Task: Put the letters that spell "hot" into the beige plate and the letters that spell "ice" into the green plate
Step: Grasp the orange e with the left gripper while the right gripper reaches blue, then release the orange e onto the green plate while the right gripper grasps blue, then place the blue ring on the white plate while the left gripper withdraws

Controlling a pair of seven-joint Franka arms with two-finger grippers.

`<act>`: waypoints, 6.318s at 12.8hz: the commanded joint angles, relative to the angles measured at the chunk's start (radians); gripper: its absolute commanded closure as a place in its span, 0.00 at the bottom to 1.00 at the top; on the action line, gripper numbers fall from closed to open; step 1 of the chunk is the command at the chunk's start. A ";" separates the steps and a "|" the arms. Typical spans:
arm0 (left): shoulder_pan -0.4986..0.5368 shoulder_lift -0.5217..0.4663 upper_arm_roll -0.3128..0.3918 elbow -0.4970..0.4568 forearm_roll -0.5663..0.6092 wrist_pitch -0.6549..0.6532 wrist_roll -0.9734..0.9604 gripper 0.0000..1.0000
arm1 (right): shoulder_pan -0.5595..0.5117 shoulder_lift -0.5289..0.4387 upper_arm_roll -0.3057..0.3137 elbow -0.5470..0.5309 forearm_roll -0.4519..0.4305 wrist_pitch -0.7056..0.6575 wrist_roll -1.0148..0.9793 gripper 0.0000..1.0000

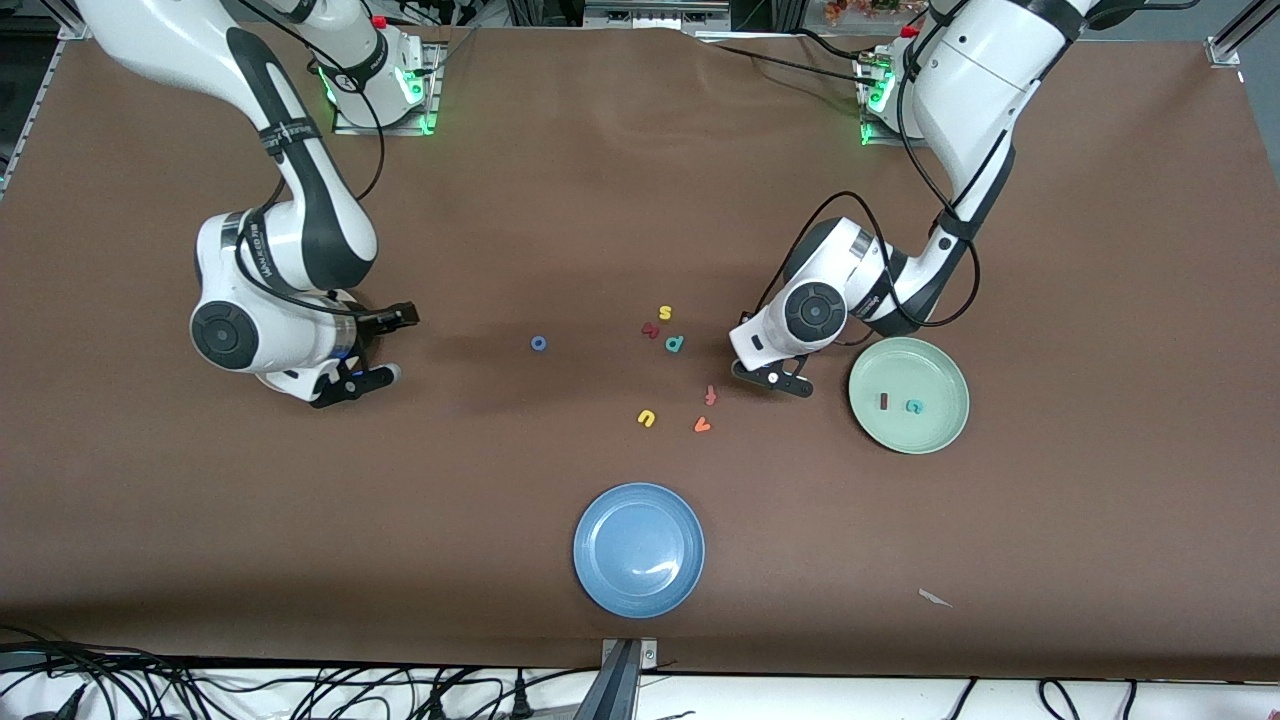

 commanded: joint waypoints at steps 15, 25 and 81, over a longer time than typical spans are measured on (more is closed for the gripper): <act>0.327 -0.054 0.002 0.053 0.158 -0.178 0.254 0.84 | 0.198 0.076 0.120 -0.097 -0.054 0.383 0.696 0.08; 0.320 -0.053 -0.019 0.083 0.153 -0.141 0.257 0.00 | 0.255 0.166 0.107 -0.094 -0.269 0.524 0.891 0.08; 0.247 -0.682 0.245 0.263 -0.074 -0.602 0.350 0.00 | 0.010 0.065 -0.316 -0.140 -0.169 0.055 -0.172 0.26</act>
